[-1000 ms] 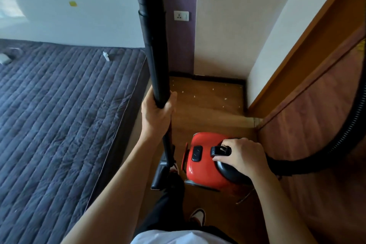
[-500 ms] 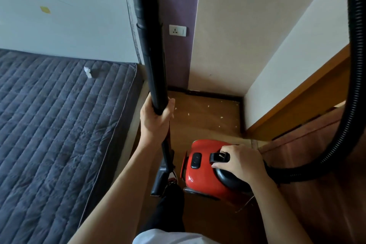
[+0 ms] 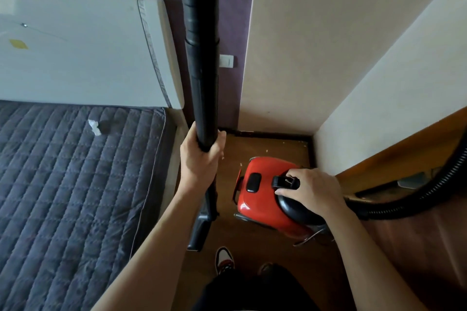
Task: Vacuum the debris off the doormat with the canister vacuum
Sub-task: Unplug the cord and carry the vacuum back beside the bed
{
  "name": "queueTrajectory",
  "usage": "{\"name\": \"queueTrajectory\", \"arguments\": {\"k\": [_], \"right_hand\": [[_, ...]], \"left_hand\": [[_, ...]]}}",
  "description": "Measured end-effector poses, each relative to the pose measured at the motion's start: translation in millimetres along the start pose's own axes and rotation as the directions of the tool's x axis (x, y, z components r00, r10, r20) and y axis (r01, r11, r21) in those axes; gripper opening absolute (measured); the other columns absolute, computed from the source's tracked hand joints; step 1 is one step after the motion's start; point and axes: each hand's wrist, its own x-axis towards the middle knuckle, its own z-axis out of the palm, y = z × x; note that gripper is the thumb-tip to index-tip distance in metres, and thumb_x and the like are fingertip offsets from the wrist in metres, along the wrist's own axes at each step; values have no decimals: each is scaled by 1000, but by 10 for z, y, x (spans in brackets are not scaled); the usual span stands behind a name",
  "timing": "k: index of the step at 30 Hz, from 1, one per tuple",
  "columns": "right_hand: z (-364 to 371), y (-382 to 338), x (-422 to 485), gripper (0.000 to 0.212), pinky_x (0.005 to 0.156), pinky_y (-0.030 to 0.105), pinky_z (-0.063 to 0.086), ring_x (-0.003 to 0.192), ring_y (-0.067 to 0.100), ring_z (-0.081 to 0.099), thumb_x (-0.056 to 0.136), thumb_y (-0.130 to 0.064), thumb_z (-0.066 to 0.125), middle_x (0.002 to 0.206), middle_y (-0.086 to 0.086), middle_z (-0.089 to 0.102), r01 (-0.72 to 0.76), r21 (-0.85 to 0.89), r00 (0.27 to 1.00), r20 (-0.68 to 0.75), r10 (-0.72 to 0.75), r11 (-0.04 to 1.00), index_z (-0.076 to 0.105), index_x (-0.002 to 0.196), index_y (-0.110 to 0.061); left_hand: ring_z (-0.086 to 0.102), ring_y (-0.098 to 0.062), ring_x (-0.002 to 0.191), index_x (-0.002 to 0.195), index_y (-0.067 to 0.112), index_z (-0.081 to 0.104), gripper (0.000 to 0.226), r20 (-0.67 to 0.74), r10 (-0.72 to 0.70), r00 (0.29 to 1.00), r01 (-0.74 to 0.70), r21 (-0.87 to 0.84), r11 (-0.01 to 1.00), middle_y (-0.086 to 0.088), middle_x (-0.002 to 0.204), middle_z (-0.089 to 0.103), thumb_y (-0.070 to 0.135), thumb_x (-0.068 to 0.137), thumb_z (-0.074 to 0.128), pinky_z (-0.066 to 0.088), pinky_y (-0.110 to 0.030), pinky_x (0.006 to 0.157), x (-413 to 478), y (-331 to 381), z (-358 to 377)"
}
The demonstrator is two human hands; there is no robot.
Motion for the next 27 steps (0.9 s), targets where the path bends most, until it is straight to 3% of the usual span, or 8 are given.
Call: {"name": "queueTrajectory", "arguments": {"k": [3,7,10,13,18,21,27], "right_hand": [[-87,29,254,51,74,33,46,99,22,68,78,-79,63,100,-10,72,15,-13,1000,-3,-15,1000,68,108,-37],[-128,68,556,50,67,32,44,89,18,66,78,-80,60,88,-12,70,68,-36,996,54,-66,997,67,96,-34],[-137,139,763,48,71,34,52,86,18,67,77,-77,63,85,-10,70,106,-32,991,83,-103,994,66,91,-32],[-166,175,939,48,71,32,50,87,16,67,77,-77,63,86,-10,70,143,-48,984,114,-136,989,65,92,-31],[-251,317,1300,44,68,31,42,85,16,66,79,-73,65,85,-10,69,202,-58,969,154,-191,978,66,93,-31],[-242,414,1543,42,70,31,39,93,16,67,81,-73,65,91,-11,70,251,-54,954,181,-238,966,67,98,-35],[20,536,2111,50,73,32,39,107,17,65,80,-76,63,110,-11,71,364,-66,909,242,-339,929,67,113,-39]], "left_hand": [[55,-16,51,84,-4,56,24,-9,-23,1000,23,7,1000,-9,57,58,18,91,65,48,-23,55,237,-37,124],[57,-19,54,84,11,58,19,-24,-69,997,69,-1,998,1,57,58,29,88,64,50,-32,60,534,-115,278],[58,-26,55,81,22,57,12,-48,-60,997,61,15,998,-1,56,58,30,88,63,50,-38,59,700,-133,402],[58,-29,56,81,23,57,13,-72,-70,995,72,26,997,-7,59,60,32,87,63,51,-41,61,847,-145,489],[60,-17,60,90,5,60,18,-45,-89,995,93,98,991,-5,64,61,21,92,67,53,-32,66,1144,-221,702],[60,-4,62,94,-1,59,17,-16,-99,995,100,124,987,0,69,62,13,94,69,48,-16,66,1301,-297,832],[59,3,69,100,-2,60,18,-48,-142,989,147,131,980,-14,80,66,13,95,68,44,-7,70,1566,-626,1022]]}}
